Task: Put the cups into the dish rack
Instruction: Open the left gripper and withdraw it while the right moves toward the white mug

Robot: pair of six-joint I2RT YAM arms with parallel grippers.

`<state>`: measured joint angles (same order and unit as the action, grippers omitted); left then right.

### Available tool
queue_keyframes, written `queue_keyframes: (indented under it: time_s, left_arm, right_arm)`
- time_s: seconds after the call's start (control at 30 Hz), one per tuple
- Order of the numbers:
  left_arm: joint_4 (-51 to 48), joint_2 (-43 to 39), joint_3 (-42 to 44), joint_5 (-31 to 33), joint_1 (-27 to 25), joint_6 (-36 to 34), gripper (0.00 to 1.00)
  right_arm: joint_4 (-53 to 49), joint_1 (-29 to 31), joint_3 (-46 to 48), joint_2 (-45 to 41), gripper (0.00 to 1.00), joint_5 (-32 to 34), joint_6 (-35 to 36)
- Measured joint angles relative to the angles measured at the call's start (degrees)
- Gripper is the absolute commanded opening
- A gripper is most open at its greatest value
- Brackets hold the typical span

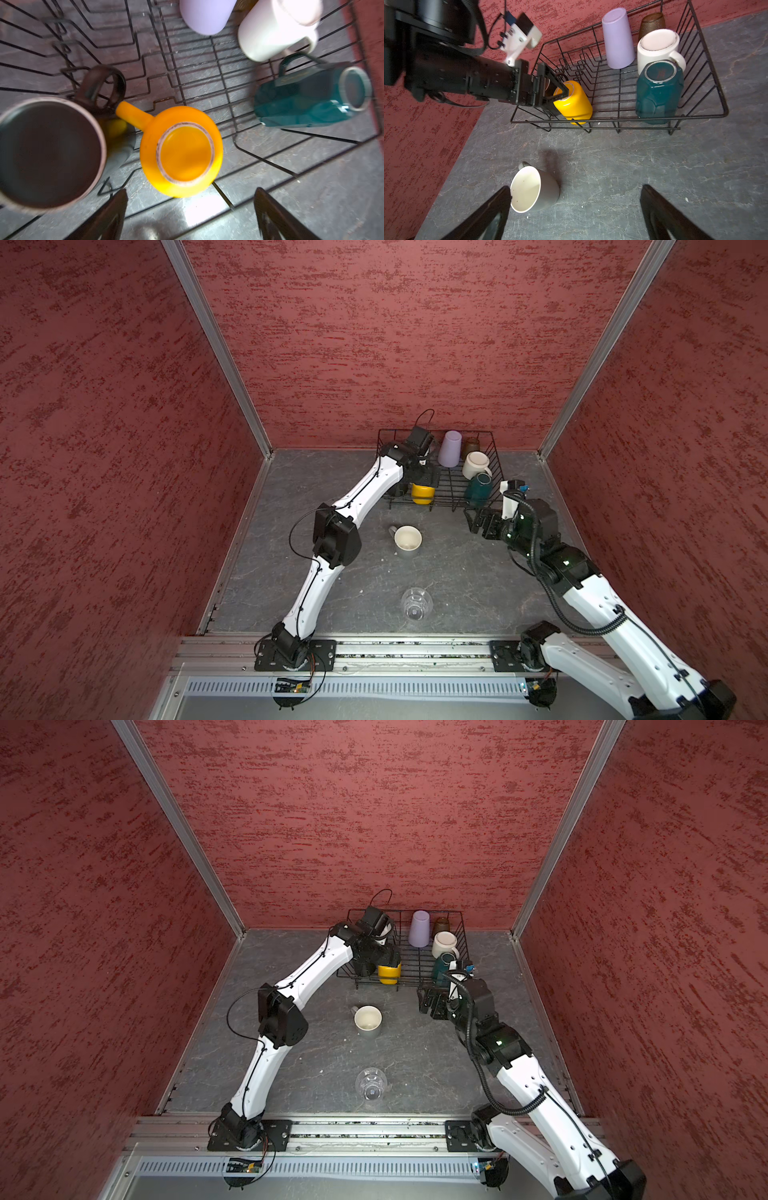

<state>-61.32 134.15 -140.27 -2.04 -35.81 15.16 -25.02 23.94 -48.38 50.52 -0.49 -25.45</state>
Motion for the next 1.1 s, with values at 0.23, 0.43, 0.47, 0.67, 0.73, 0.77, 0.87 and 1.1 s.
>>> queue_keyframes:
  time_s: [0.23,0.43,0.47,0.67,0.73,0.77,0.87,1.1]
  left_arm:
    - [6.21,-11.08,8.26,0.87,0.02,-0.17,0.96]
    - [15.08,-23.54,21.88,2.45,0.59,-0.66,0.97]
    - [17.05,-26.10,25.14,2.60,0.94,-0.63,0.97]
    - [27.52,-40.35,42.69,3.45,5.53,-0.24,0.97]
    - [30.36,-44.54,47.56,3.37,7.76,0.15,0.97]
    - [31.50,-46.40,49.57,3.26,8.76,0.50,0.98]
    - [34.84,-51.89,56.02,2.84,11.93,1.14,0.98]
    - [40.17,-63.08,69.83,-0.68,19.45,3.37,0.99]
  right_arm:
    - [-2.43,-0.04,-2.58,3.23,0.88,-1.57,1.11]
    - [-3.10,0.02,-2.62,5.05,0.78,-4.98,0.81]
    - [-3.23,0.22,-2.64,5.57,0.76,-5.64,0.61]
    - [-3.91,3.08,-3.30,9.16,0.71,-7.10,-0.72]
    - [-4.20,4.90,-4.26,10.69,0.69,-7.06,-1.14]
    - [-4.33,5.77,-4.85,11.47,0.69,-6.97,-1.25]
    - [-4.52,8.35,-6.84,14.43,0.66,-6.71,-1.36]
    - [-5.03,13.25,-10.71,23.06,0.63,-6.19,-0.81]
